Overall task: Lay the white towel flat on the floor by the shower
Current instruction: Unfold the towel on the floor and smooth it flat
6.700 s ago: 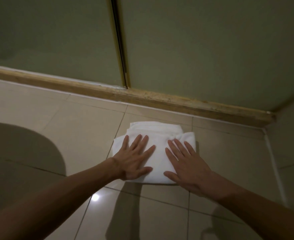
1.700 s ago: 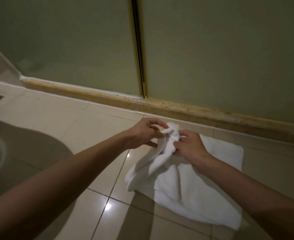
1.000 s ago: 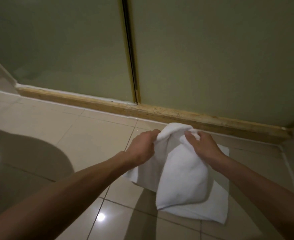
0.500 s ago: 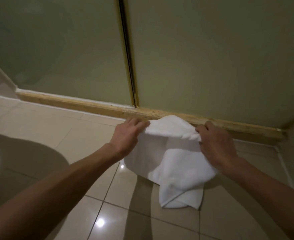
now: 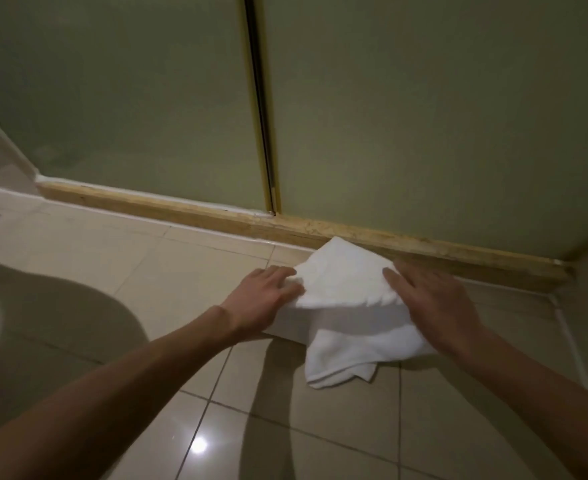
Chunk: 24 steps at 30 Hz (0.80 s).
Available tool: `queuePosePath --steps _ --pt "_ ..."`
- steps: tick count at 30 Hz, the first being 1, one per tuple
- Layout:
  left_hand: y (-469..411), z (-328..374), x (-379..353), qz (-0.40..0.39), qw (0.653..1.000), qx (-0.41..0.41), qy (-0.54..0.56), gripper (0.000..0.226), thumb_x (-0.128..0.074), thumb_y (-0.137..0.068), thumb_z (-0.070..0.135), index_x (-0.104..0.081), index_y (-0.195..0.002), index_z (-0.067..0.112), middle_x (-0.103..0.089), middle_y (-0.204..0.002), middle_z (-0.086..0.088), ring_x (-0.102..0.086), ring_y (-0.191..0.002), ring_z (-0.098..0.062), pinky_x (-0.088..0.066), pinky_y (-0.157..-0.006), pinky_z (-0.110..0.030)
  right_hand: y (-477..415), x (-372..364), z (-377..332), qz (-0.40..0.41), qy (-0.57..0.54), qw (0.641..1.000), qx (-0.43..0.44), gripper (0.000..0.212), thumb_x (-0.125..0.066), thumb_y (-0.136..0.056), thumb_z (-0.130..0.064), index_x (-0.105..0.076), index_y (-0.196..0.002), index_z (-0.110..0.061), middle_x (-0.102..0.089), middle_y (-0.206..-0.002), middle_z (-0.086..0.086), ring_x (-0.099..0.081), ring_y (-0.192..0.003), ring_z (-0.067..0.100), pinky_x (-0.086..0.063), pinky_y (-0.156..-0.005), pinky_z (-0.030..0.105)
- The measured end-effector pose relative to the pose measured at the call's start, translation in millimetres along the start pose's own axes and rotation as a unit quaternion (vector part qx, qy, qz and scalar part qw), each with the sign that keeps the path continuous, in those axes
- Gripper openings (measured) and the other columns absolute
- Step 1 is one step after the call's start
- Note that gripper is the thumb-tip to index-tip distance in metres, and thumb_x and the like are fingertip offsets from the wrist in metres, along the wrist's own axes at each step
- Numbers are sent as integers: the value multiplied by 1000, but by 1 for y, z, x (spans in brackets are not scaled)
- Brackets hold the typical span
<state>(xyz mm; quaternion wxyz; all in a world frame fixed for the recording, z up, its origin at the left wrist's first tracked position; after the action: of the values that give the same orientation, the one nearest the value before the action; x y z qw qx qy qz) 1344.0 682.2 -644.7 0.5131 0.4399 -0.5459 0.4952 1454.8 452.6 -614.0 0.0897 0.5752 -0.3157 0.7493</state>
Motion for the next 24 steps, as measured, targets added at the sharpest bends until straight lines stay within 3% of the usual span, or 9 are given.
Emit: queuePosePath --steps 2,4,7,10,12,14,17,21,24 --pt "3 4 -19 -76 997 -8 11 50 -65 -86 17 -47 -133 20 -31 -153 -17 -31 -140 -32 -24 -114 -40 7 -9 -7 -27 25 999 36 71 -91 -29 7 -73 -97 0 -68 -104 27 -70 -83 41 -58 -62 48" --pt "4 9 -32 -138 990 -27 11 48 -59 -88 21 -42 -132 17 -18 -157 -18 -19 -144 -32 -15 -117 -42 13 -16 -12 -56 43 995 64 69 -94 -27 -3 -74 -93 -2 -68 -106 27 -69 -88 42 -57 -66 52" --pt "5 12 -45 -204 978 -43 11 54 -49 -88 41 -34 -133 16 -6 -159 -18 -7 -146 -33 -8 -118 -53 24 -30 -16 -113 40 989 86 67 -94 -27 -20 -75 -90 -5 -67 -110 28 -67 -94 43 -56 -71 55" --pt "-1 10 -55 -223 974 4 44 58 -33 -95 55 -29 -139 16 1 -161 -13 -1 -148 -31 -6 -116 -57 33 -40 -19 -158 14 985 70 62 -91 -30 -21 -74 -88 -8 -67 -111 26 -67 -97 42 -56 -72 54" --pt "-7 7 -62 -209 971 70 89 55 -24 -99 53 -23 -143 21 -1 -161 -12 -3 -148 -30 -11 -114 -59 35 -43 -19 -171 -25 984 44 56 -85 -40 -29 -73 -91 -10 -65 -115 26 -66 -100 42 -55 -74 54" --pt "-12 0 -69 -185 966 130 124 52 -22 -100 49 -18 -147 26 -6 -159 -12 -7 -146 -30 -17 -112 -59 31 -44 -17 -155 -92 984 -5 46 -67 -60 -36 -69 -100 -12 -61 -123 25 -62 -106 41 -53 -82 52" --pt "-12 -14 -80 -165 945 234 159 53 -25 -100 48 -14 -149 30 -11 -157 -15 -15 -144 -32 -25 -109 -57 14 -50 -5 -116 -185 964 -149 43 -51 -85 -35 -58 -123 -14 -49 -137 17 -51 -119 34 -44 -97 44" --pt "-8 -30 -90 -155 915 335 160 71 -42 -86 63 -19 -145 31 -28 -146 -16 -34 -130 -38 -33 -100 -56 -8 -80 14 -220 -257 894 -293 49 -44 -96 -41 -43 -137 -13 -52 -137 14 -52 -120 31 -42 -97 38" --pt "-6 -41 -94 -165 906 357 156 90 -55 -71 74 -24 -143 30 -42 -134 -13 -42 -122 -34 -38 -97 -52 -15 -96 21 -303 -276 861 -300 53 -56 -91 -43 -48 -133 -13 -57 -131 12 -56 -114 29 -43 -88 33"
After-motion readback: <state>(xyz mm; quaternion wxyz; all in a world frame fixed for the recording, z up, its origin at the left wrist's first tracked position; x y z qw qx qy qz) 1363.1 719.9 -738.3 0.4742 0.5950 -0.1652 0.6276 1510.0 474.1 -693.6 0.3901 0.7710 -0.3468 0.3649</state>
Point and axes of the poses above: each hand's wrist, its own y-axis away from the middle knuckle, its own x-axis out of the back of the hand, z = x × y, the point moved 4 cm from there along -y, towards the middle knuckle
